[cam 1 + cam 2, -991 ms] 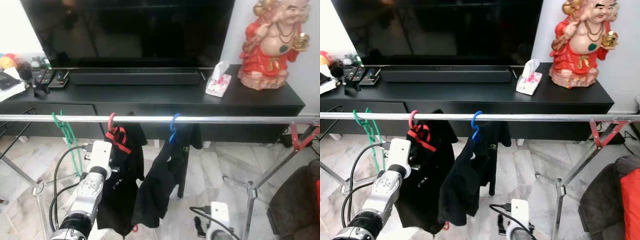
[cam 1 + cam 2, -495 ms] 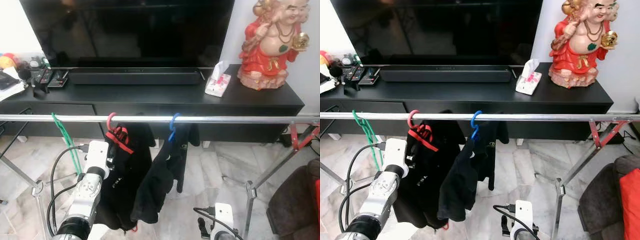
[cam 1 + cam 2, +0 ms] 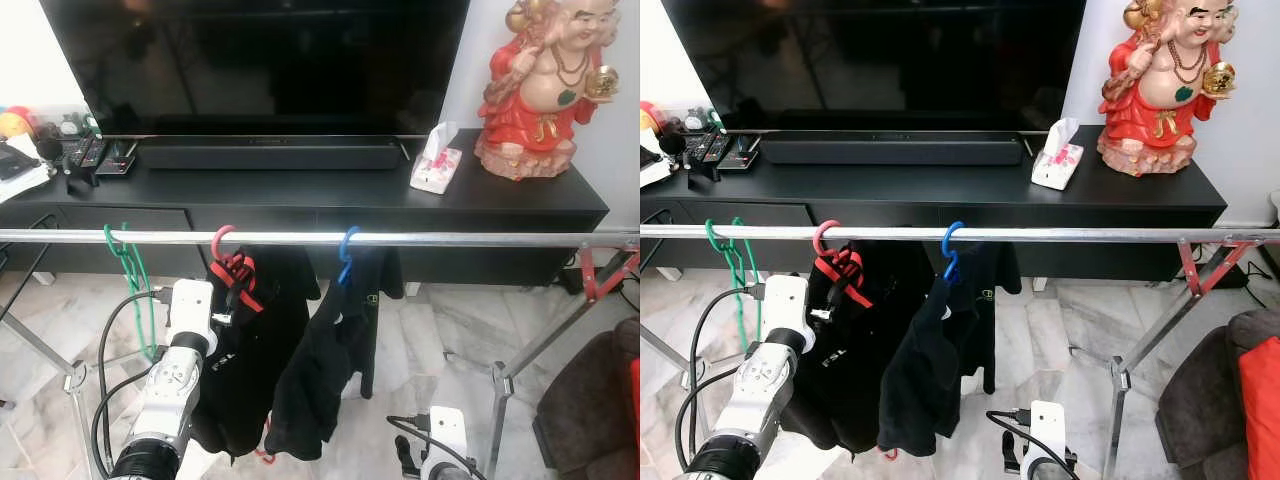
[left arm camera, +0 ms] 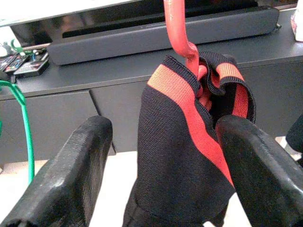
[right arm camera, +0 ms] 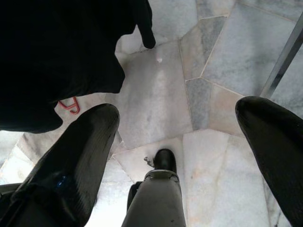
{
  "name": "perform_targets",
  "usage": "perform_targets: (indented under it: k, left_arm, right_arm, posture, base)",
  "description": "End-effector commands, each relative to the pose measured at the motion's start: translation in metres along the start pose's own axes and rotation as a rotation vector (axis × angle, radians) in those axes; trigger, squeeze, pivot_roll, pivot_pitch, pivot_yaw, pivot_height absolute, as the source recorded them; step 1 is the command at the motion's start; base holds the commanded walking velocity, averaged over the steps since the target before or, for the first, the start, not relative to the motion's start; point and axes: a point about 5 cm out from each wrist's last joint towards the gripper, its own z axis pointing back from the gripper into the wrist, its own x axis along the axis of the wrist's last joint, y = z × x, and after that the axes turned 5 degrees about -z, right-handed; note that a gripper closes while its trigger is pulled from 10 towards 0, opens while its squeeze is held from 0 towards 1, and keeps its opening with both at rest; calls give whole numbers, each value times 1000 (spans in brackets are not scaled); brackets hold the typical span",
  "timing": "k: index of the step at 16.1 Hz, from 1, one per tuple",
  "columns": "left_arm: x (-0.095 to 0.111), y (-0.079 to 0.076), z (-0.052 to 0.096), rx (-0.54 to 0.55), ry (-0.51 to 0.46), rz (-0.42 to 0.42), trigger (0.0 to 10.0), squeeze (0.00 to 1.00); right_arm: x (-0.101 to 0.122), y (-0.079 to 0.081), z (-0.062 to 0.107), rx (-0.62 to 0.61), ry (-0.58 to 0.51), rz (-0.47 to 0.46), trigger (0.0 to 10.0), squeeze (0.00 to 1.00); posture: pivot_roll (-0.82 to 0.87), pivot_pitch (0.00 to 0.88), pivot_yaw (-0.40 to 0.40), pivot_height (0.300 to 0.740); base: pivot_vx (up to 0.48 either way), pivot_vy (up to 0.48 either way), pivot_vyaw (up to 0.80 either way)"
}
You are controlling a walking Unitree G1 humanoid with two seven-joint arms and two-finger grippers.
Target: Hang hanger
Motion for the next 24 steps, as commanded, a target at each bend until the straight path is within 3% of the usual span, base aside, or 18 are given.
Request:
perform_targets:
  k: [1, 10, 11, 13, 16, 18, 19, 21, 24]
  left_arm:
    - [1, 2, 1, 9, -8, 10, 10000, 1000]
    - [1, 2, 1, 9, -8, 10, 10000, 1000]
    - [3, 9, 56, -43, -87, -140, 10000, 0]
    - [8, 8, 78, -66, -115, -198, 10000, 0]
    - [7, 7, 78, -47, -100, -156, 10000, 0]
    - [-1, 8, 85, -51, -18, -114, 10000, 0]
    - [-21, 10, 92, -38, 125, -94, 10000, 0]
    - [-39, 13, 95, -22, 224, -66, 10000, 0]
    - [-92, 14, 115, -72, 518, -135, 10000, 0]
  right_arm:
    - [-2, -1, 0, -3, 5, -9, 10000, 0]
    - [-2, -1, 0, -3, 5, -9, 10000, 0]
    - [-1, -2, 0, -6, -2, -8, 10000, 0]
    - [-1, -2, 0, -7, -6, -7, 10000, 0]
    - [-1, -2, 1, -8, -5, -7, 10000, 0]
    - [-2, -2, 1, -6, -4, -8, 10000, 0]
    - [-2, -1, 1, -5, -3, -6, 10000, 0]
    - [-2, -1, 1, -5, -3, -7, 10000, 0]
    - [-2, -1, 1, -6, -3, -7, 10000, 0]
  posture:
    - [-103, 0, 7, 740]
    - [-103, 0, 7, 740]
    - [-86, 0, 10, 740]
    - [-86, 0, 10, 740]
    - [-86, 0, 10, 740]
    - [-85, 0, 9, 740]
    - [-86, 0, 10, 740]
    - [-86, 0, 11, 740]
    - [-89, 0, 9, 740]
  base:
    - [0, 0, 0]
    - [0, 0, 0]
    - [0, 0, 0]
    - [0, 0, 0]
    - [0, 0, 0]
    - [0, 0, 0]
    - [0, 0, 0]
    - [0, 0, 0]
    - [0, 0, 0]
